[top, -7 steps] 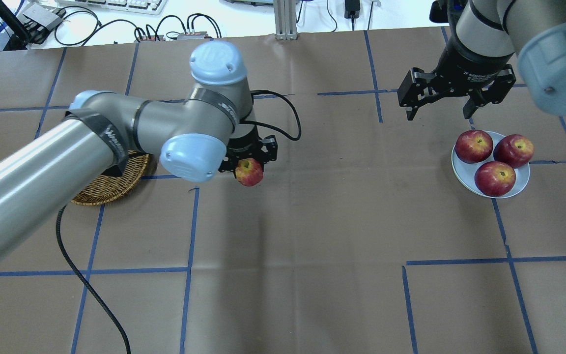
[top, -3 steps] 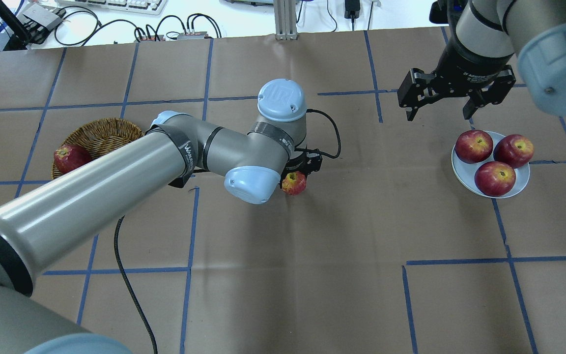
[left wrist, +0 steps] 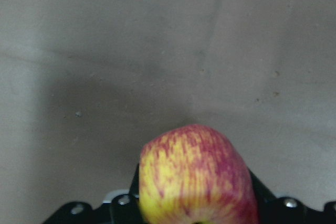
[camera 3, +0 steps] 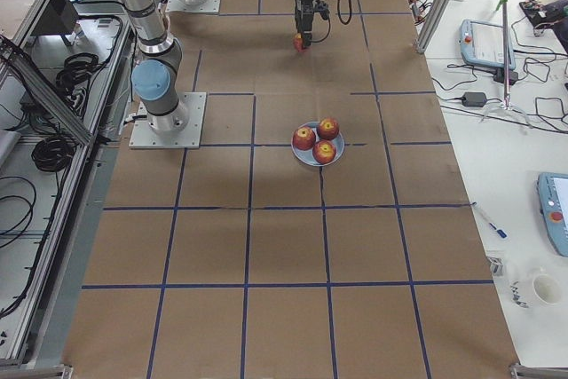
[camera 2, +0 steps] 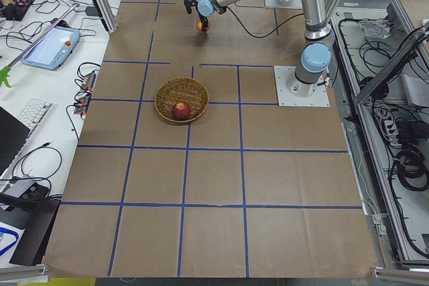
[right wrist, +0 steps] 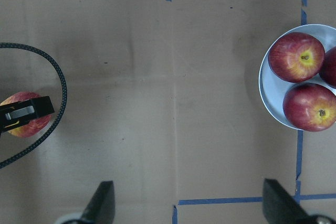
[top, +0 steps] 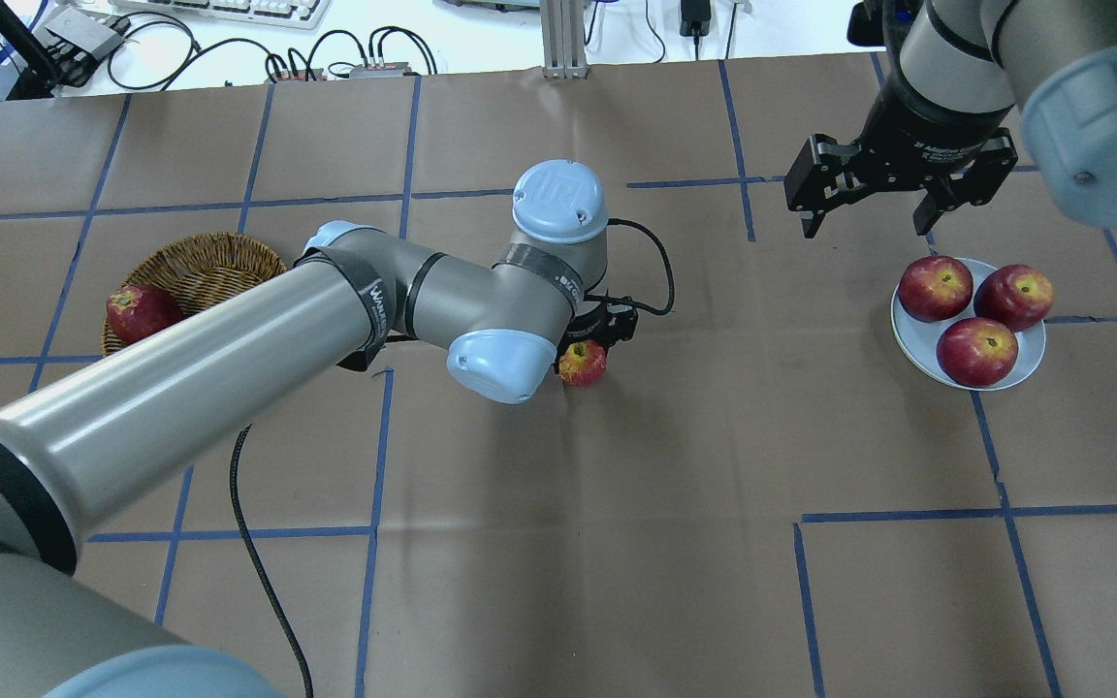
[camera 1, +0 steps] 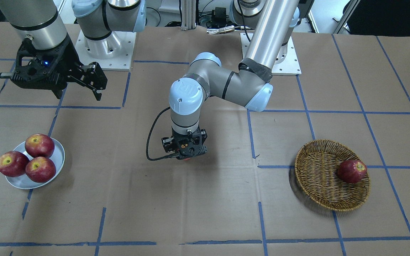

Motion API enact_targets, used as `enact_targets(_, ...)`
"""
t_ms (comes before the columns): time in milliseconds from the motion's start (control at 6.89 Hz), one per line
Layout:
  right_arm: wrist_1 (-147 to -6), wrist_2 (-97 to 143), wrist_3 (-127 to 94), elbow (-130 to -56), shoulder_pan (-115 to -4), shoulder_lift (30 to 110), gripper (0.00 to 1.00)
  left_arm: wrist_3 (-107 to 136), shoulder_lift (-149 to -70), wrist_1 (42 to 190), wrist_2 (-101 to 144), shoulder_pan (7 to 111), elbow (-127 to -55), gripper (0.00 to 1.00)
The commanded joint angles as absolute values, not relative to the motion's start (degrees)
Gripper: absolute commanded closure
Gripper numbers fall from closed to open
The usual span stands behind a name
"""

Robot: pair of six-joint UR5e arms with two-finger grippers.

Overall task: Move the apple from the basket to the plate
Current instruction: 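Lower the apple onto the table and open the left gripper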

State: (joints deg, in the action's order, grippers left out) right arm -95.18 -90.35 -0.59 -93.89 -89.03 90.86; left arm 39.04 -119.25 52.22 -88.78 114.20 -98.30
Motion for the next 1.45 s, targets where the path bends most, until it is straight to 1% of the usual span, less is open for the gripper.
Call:
enact_targets(0, -95.3, -90.4, -0.5, -94.0, -89.0, 90.8, 0.00, 38.8, -119.7, 52.2, -88.9, 114.2, -98.1, 0.41)
enact_targets(145, -95.3, -90.4, -0.5, -94.0, -89.0, 90.8, 0.00, 38.8, -119.7, 52.1, -88.9, 114.2, -98.1, 0.30)
enact_targets(290, -95.4, -90.4, -0.4, -94.0, -89.0, 90.8, 0.00, 38.8, -119.7, 52.2, -88.9, 114.2, -98.1, 0.10)
enact_targets(435, -95.4, -90.4, -0.4, -94.0, -89.0, 90.8, 0.00, 38.8, -119.4, 52.2, -88.8, 114.1, -98.0, 0.02)
enact_targets(871, -95.4, -90.4, -0.4, -94.0, -89.0, 90.8, 0.00, 36.1, -116.3, 53.3, -89.1, 113.5, -97.6, 0.02)
enact_targets(1161, -95.4, -90.4, -0.6, -94.3, -89.4, 91.0, 0.00, 28.8, -108.2, 63.8, -89.2, 110.5, -96.6, 0.02)
enact_targets(1306, -95.4, -90.4, -0.6, -94.4, -89.4, 91.1, 0.00, 22.9, -102.1, 69.7, -89.2, 108.0, -97.0, 0.02)
